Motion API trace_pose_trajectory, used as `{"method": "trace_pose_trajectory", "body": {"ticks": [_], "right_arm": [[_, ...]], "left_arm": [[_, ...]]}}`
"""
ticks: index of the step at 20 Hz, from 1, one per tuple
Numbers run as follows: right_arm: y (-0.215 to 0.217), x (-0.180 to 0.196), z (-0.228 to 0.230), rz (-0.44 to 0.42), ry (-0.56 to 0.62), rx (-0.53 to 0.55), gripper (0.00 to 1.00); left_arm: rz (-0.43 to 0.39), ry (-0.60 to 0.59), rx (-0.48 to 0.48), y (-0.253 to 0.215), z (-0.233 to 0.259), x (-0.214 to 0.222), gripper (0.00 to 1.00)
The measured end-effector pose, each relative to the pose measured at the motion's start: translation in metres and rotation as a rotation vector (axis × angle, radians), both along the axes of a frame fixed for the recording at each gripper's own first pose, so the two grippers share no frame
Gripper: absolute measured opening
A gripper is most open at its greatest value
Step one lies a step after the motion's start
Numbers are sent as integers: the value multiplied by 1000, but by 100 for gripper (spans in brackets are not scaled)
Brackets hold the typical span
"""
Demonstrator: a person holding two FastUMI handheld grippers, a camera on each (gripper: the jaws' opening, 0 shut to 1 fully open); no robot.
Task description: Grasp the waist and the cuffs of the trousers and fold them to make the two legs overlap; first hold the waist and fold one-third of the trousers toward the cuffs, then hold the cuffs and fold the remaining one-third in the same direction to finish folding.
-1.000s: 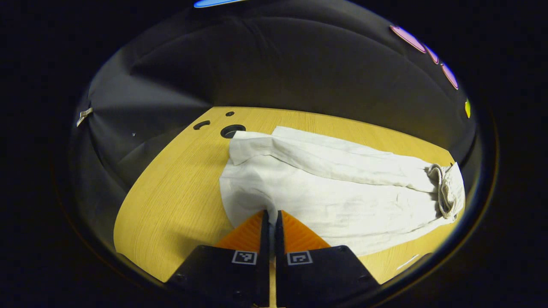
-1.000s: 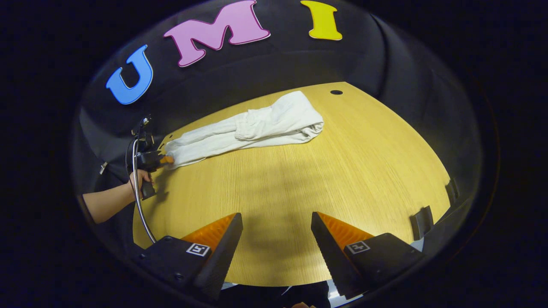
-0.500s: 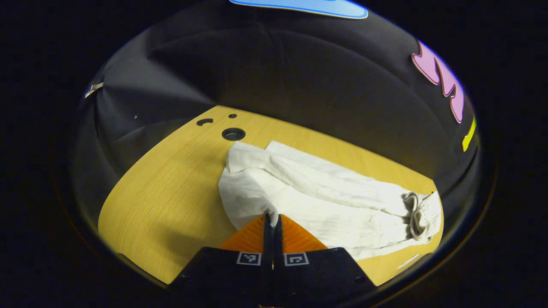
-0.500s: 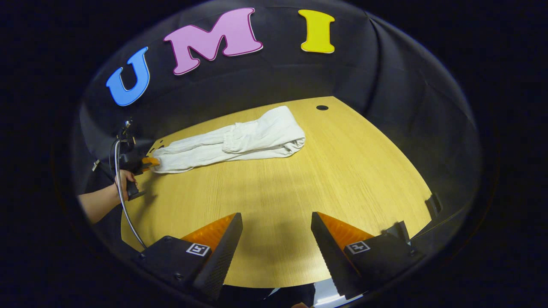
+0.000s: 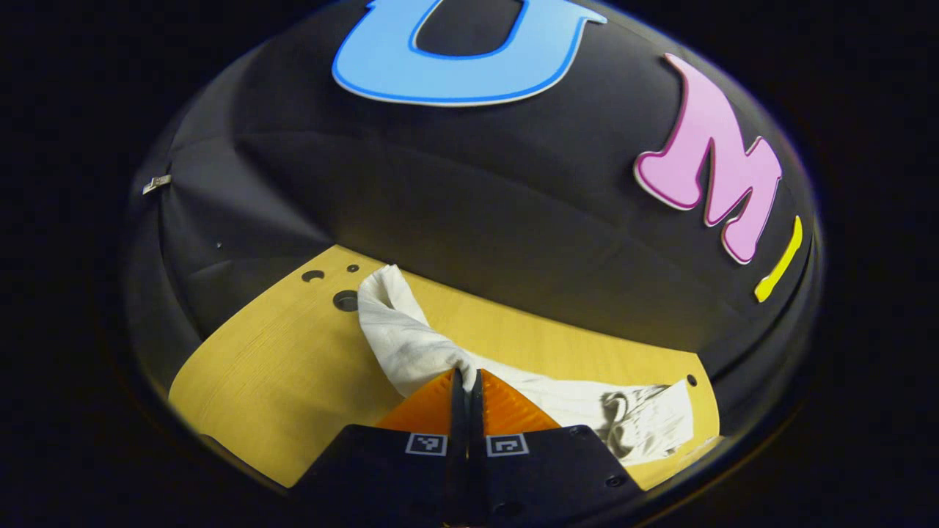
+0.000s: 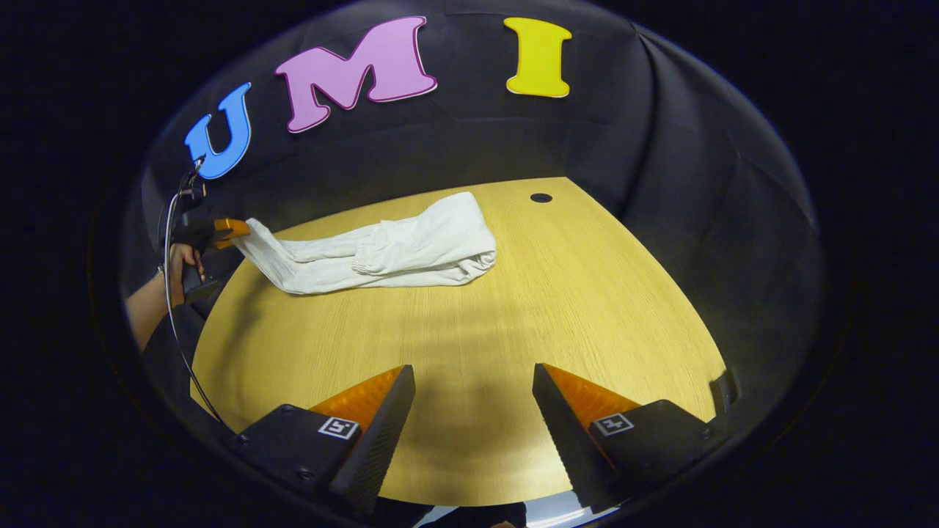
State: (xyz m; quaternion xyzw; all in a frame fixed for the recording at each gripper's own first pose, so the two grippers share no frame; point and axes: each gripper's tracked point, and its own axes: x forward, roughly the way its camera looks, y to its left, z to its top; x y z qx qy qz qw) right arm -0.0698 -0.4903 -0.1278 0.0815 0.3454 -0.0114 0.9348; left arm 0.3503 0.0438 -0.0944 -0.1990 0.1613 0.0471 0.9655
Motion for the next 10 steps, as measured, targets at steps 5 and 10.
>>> {"method": "trace_pose_trajectory", "body": {"ticks": [5,10], "right_arm": [[-36,7,-12,41,9,20,99],[-69,17,-16,47,-3,62,99]], "left_arm": [[-42,-79,48,-80,57,-6,5],[-143,-142,10,-194,96,2,5]]}}
